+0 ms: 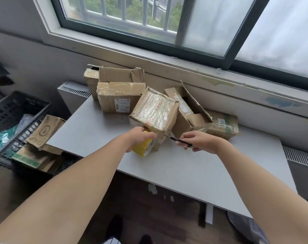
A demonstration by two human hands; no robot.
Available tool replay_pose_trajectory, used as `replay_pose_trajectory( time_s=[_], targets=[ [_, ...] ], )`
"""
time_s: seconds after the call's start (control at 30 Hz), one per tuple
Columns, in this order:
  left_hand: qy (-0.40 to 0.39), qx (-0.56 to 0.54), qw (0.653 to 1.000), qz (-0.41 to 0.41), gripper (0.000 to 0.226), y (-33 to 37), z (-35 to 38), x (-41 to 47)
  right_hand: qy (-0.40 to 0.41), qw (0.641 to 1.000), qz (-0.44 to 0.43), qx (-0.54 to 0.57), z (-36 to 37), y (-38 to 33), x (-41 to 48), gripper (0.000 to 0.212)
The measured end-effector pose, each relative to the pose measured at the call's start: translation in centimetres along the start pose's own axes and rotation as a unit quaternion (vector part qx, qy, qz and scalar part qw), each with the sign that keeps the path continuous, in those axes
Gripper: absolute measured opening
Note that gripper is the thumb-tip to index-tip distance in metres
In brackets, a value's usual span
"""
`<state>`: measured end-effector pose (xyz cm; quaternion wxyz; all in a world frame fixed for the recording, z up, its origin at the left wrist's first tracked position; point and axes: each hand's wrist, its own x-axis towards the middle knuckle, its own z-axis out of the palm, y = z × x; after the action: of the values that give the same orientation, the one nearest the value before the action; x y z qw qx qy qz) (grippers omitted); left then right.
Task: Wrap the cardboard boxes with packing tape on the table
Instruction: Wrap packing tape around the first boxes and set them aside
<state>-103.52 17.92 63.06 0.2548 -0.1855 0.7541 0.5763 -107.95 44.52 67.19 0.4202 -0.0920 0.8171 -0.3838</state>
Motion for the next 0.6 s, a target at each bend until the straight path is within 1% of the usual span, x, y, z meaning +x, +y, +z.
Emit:
replay_pose_trajectory(
  time_s=[0.03, 0.07, 0.13, 0.2, 0.3, 0.37, 0.4, 0.5, 0.53, 0.6],
  targets=[
    [-0.011, 0.0, 1.0, -0.006, 0.066, 0.0, -0.1, 0.2, -0.005, 1.0, 0.005, 0.011, 0.1, 0.2, 0.2, 0.021],
    [-0.021, -0.002, 1.0, -0.009, 0.067, 0.0, -0.2, 0.4, -0.01, 1.0, 0.011, 0.023, 0.2, 0.2, 0.2, 0.018],
    [-0.032, -0.009, 0.999, -0.008, 0.058, 0.2, -0.2, 0.6, -0.01, 0.999, 0.019, 0.031, 0.3, 0.2, 0.3, 0.024],
    [-0.038, -0.011, 0.999, -0.007, 0.056, 0.2, -0.4, 1.0, -0.003, 1.0, 0.02, 0.021, 0.3, -0.3, 0.5, 0.025],
    [-0.056, -0.02, 0.998, -0.008, 0.067, 0.3, -0.8, 1.4, 0.004, 1.0, 0.016, 0.004, 0.2, -1.2, 0.8, 0.019],
    [-0.073, -0.027, 0.997, -0.007, 0.083, 0.1, -1.3, 1.8, 0.009, 1.0, 0.016, -0.002, -0.1, -1.5, 1.0, 0.02],
    [-0.085, -0.03, 0.996, -0.005, 0.084, 0.0, -1.5, 1.8, 0.011, 1.0, 0.017, -0.001, -0.2, -1.6, 1.1, 0.022],
    [-0.124, -0.056, 0.991, 0.004, 0.07, -0.3, -1.9, 1.8, 0.01, 1.0, 0.02, 0.014, -0.4, -1.5, 1.2, 0.019],
    [-0.136, -0.066, 0.988, 0.006, 0.062, -0.4, -2.0, 1.6, 0.011, 0.999, 0.022, 0.022, -0.4, -1.4, 1.2, 0.018],
    [-0.175, -0.094, 0.98, 0.016, 0.038, -0.5, -2.2, 1.1, 0.013, 0.999, 0.02, 0.038, -0.3, -1.3, 1.2, 0.021]
  ],
)
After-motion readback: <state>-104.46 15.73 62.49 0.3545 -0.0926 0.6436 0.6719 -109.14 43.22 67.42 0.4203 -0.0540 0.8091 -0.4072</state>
